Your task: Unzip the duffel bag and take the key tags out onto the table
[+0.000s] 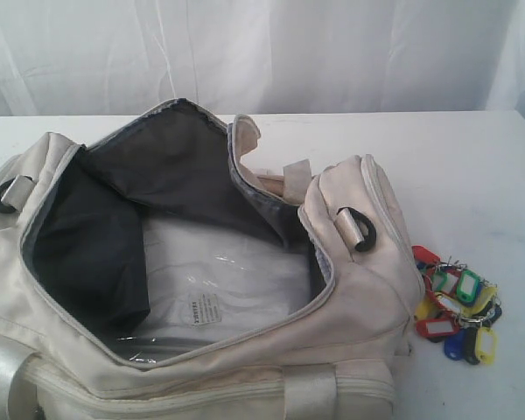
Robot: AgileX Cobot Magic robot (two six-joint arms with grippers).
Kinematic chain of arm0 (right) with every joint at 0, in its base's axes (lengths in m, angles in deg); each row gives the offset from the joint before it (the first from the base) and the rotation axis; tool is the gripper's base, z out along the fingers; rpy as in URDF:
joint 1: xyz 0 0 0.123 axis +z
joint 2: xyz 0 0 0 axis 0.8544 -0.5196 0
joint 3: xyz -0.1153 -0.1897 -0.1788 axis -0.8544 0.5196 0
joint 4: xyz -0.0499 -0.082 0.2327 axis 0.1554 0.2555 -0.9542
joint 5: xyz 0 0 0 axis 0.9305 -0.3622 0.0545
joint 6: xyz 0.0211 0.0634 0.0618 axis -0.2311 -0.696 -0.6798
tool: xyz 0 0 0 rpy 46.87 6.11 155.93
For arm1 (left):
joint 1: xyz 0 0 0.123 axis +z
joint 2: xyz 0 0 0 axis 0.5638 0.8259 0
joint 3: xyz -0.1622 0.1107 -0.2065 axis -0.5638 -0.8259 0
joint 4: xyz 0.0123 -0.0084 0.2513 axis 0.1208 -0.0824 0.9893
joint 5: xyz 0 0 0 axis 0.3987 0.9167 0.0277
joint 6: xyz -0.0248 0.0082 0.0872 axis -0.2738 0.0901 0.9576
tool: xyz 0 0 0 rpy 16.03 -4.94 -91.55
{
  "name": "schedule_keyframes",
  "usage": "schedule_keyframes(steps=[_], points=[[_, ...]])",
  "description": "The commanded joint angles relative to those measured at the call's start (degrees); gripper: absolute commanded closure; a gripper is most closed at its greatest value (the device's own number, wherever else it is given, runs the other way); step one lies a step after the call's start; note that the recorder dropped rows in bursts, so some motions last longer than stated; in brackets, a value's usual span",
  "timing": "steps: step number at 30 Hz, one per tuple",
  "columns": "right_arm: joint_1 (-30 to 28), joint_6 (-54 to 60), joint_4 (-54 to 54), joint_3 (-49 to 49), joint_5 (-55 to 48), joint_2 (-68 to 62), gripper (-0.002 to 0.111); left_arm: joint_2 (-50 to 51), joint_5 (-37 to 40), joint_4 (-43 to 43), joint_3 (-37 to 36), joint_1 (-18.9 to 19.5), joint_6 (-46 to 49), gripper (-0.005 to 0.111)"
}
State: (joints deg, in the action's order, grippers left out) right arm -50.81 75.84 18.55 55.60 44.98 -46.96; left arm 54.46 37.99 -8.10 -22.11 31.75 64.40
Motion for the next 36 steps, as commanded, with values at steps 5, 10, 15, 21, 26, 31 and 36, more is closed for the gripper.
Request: schedule_keyframes(steps=[5, 10, 15, 21, 26, 31, 36], points=[[-0.49, 0.94, 0.83, 0.17, -0.2, 0.33, 0.108, -0.23, 0.11, -0.16, -0.26, 0.14, -0.02, 0.107], [-0.49, 0.94, 0.83, 0.17, -0.2, 0.33, 0.108, -0.23, 0.11, -0.16, -0.26, 0.14, -0.02, 0.107], [-0.49, 0.94, 0.83, 0.17, -0.2, 0.33, 0.108, -0.23, 0.11, -0.16, -0.26, 0.14, -0.02, 0.107], [-0.49, 0.94, 0.83, 0.17, -0.2, 0.33, 0.108, -0.23, 0.11, -0.16, -0.26, 0.14, -0.02, 0.107], [-2.45, 0.94, 0.83, 0.17, -0.2, 0.33, 0.108, -0.23, 0.11, -0.16, -0.26, 0.14, -0.02, 0.107], [-3.23, 0.94, 0.83, 0.17, -0.2, 0.33, 0.108, -0.23, 0.11, -0.16, -0.26, 0.14, -0.02, 0.107], [-3.23, 0.94, 0.83, 0.17, -0.2, 0.33, 0.108, -0.23, 0.11, -0.16, -0.26, 0.14, -0.02, 0.107]])
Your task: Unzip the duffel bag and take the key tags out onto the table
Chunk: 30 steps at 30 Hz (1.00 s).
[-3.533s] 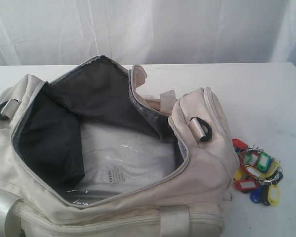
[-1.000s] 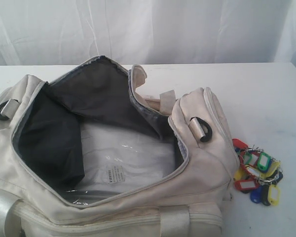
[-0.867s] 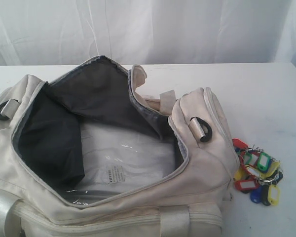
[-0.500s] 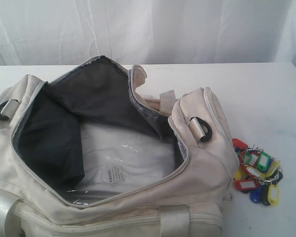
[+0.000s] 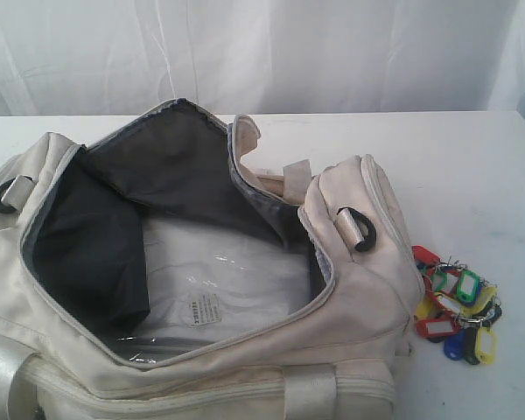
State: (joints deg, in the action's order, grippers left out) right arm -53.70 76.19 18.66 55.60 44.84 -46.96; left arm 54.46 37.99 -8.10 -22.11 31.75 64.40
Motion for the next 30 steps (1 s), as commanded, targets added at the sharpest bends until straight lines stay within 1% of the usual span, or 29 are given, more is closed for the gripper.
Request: schedule_keyframes(steps=[1, 23, 30], points=[[-0.34, 0.59, 0.72, 0.17, -0.07, 0.33, 0.108, -0.23, 0.11, -0.16, -0.26, 0.14, -0.02, 0.107], [-0.33, 0.59, 0.72, 0.17, 0.05, 0.33, 0.108, -0.23, 0.11, -0.16, -0.26, 0.14, -0.02, 0.107], [2.68, 0.59, 0.72, 0.17, 0.05, 0.33, 0.108, -0.23, 0.11, -0.16, -0.26, 0.14, -0.02, 0.107]])
